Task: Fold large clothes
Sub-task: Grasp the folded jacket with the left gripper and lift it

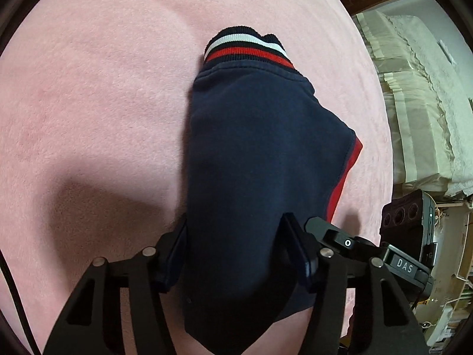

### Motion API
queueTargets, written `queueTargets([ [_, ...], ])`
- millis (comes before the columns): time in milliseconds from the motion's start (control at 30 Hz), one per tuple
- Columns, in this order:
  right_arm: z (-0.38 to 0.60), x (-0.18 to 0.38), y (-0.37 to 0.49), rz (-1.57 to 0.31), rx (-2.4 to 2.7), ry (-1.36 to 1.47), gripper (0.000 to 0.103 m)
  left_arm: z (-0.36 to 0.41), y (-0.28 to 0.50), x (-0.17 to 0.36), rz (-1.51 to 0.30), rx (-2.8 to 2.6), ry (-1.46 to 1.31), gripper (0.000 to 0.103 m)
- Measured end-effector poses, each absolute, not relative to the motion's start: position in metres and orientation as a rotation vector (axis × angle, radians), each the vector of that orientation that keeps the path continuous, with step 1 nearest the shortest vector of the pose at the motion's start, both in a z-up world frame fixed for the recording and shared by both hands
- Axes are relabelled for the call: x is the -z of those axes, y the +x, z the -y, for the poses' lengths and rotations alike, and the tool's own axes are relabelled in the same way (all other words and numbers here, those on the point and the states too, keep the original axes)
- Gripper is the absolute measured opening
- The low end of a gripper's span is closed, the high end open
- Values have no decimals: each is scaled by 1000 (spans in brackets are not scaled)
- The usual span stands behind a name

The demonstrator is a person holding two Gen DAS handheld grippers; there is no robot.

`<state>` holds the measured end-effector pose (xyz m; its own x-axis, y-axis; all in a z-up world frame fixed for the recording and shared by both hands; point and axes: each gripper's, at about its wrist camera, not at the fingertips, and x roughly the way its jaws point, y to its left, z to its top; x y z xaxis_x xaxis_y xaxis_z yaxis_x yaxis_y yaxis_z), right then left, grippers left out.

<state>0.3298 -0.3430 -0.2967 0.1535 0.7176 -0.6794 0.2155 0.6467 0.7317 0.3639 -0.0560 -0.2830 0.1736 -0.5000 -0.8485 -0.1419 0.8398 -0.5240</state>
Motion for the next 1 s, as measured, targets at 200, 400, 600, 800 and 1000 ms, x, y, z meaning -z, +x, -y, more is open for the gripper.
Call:
queueTargets([
  [200,336,282,321,-1371,-395,845,28,55,360,272,-1371,310,-522,41],
  [400,307,255,314,-1364,-333,773,23,27,360,255,-1371,348,-509,38],
  [600,226,235,299,-1373,-361,768,22,-62,345,226,-1343,312,-472,37],
  [800,94,217,308,-1372,-482,737,22,-189,341,191,-1304,181,-462,37],
  [1000,-43,189,356,-1344,-641,702,22,-330,356,147,-1179,39,-452,37],
])
